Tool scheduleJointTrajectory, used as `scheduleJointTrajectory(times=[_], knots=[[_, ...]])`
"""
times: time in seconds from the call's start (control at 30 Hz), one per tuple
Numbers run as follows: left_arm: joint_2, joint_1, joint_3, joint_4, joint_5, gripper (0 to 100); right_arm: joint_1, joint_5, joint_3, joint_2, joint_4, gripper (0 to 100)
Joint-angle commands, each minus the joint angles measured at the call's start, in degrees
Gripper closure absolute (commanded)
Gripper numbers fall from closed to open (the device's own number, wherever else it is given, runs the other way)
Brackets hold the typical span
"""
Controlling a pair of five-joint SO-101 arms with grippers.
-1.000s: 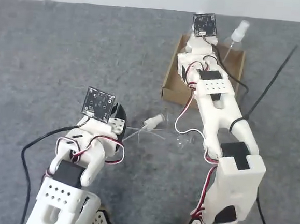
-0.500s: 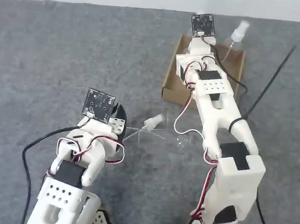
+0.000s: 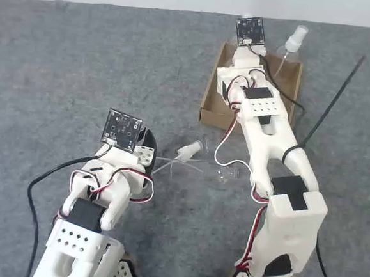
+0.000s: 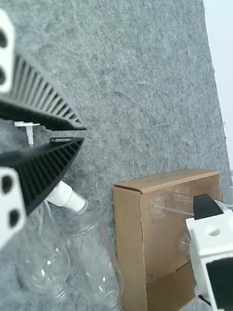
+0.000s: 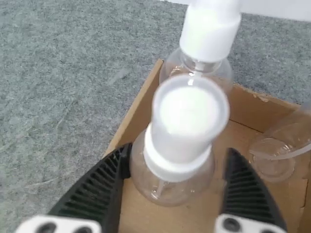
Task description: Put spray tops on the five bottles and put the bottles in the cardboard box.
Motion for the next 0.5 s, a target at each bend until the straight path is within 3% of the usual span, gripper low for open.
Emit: scheduleJointTrajectory(times=[0.0,0.47], knots=[[-1.05,-0.18,-0.75,-1.58,-0.35,99,-0.13,-0.44,-2.64,-1.19,0.92,71.1],[-1.05,-0.18,-0.75,-1.67,-0.35,99,-0.84,-0.44,-2.37,-3.03,0.92,70.9]])
